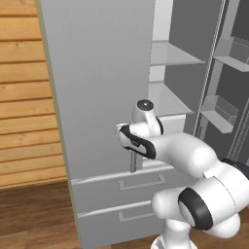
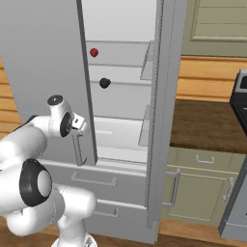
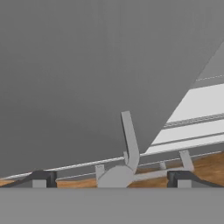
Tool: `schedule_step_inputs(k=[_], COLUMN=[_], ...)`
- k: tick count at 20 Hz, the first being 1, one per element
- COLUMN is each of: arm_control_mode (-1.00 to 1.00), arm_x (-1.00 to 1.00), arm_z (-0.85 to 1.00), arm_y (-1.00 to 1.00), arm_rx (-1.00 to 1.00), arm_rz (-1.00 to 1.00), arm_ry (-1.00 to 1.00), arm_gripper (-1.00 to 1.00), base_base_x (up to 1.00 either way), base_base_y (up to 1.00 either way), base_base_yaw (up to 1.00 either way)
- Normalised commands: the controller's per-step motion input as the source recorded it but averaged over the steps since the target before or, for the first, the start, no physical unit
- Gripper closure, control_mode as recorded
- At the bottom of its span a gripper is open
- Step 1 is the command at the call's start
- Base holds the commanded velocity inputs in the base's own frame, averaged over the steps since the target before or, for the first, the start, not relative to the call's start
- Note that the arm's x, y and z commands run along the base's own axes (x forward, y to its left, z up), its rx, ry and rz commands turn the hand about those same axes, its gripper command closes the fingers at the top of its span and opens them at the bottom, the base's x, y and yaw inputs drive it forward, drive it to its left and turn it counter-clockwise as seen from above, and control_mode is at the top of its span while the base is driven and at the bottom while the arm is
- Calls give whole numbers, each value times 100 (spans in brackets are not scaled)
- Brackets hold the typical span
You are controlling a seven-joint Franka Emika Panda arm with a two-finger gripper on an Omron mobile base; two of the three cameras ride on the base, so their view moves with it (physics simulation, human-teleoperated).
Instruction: Take the strawberry from the fridge and place it on top of the pancake, located on the dining counter.
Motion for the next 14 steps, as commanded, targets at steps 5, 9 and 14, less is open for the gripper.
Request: schedule_step_inputs(k=[5, 9, 14], arm_control_mode=[-100, -100, -100], arm_x=[7, 15, 20], arm_z=[-25, -21, -14], arm_y=[0, -8, 0], arm_rx=[-1, 0, 0], arm_rz=[0, 0, 0], arm_ry=[-1, -2, 0], arm_gripper=[-100, -100, -100], base_base_x=[0, 0, 0], base_base_y=[0, 0, 0], base_base_yaw=[0, 0, 0])
